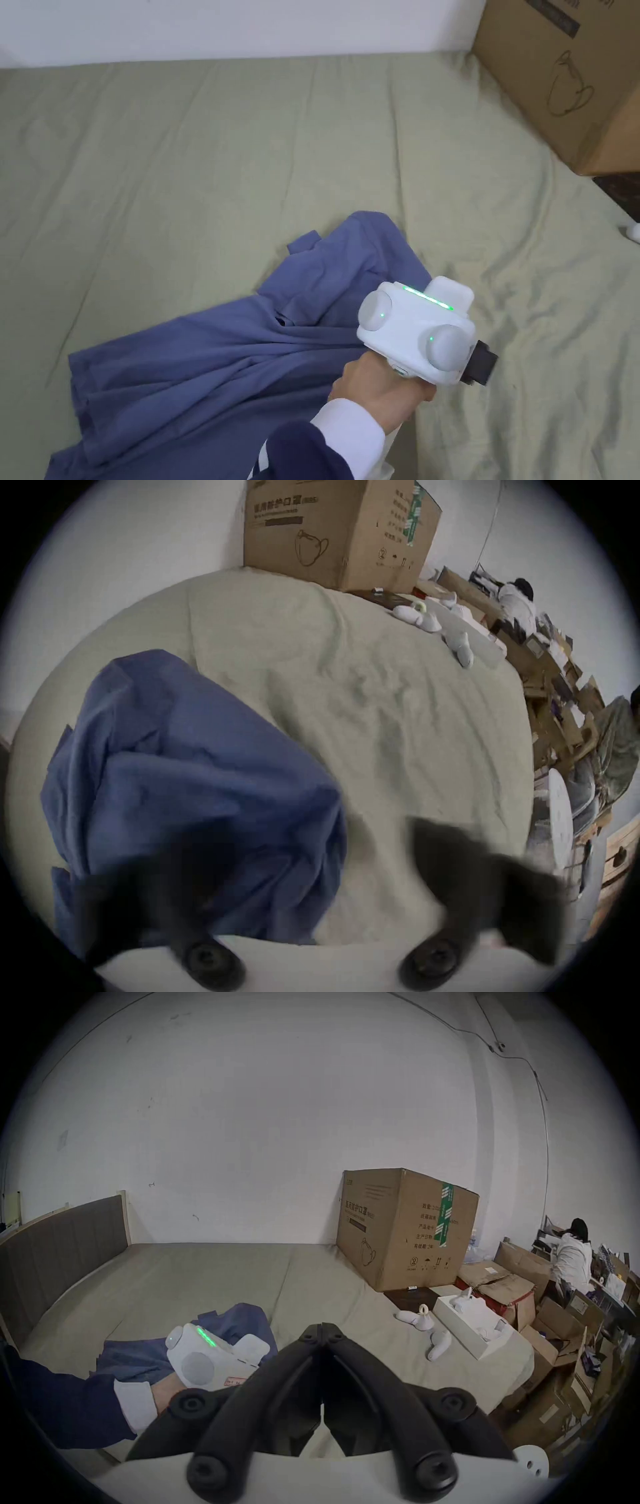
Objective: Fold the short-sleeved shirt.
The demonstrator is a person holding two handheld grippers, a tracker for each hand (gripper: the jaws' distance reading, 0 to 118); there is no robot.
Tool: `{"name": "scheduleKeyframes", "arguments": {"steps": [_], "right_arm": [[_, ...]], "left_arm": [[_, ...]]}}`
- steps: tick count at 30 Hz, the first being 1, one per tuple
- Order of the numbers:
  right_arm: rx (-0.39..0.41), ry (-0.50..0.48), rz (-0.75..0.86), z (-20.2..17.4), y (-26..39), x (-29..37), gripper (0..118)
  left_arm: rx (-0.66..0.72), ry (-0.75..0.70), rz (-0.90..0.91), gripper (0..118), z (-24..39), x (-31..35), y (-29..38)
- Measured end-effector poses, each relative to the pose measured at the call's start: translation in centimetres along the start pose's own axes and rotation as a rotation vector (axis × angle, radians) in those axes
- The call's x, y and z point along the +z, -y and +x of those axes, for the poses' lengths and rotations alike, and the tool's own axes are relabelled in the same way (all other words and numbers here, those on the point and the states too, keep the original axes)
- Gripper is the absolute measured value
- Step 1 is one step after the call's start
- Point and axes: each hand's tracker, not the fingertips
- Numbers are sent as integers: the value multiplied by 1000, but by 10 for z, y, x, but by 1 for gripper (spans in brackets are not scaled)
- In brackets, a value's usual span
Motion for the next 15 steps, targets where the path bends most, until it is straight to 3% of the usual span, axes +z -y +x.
{"name": "scheduleKeyframes", "arguments": {"steps": [1, 3, 7, 11, 15], "right_arm": [[-1, -2, 6, -1, -2, 2, 0], [-11, -13, 29, -2, -6, 6, 0], [-28, -38, 68, -6, -14, 16, 0], [-30, -70, 118, -14, -21, 22, 0], [-43, -106, 166, -25, -31, 20, 0]], "left_arm": [[-3, -8, -8, 118, 0, 9, 1], [12, -4, 111, 107, -9, 49, 1], [61, -14, 305, 108, -29, 159, 4], [96, -229, 597, 113, -42, 297, 38], [148, -628, 860, 113, -37, 409, 102]]}}
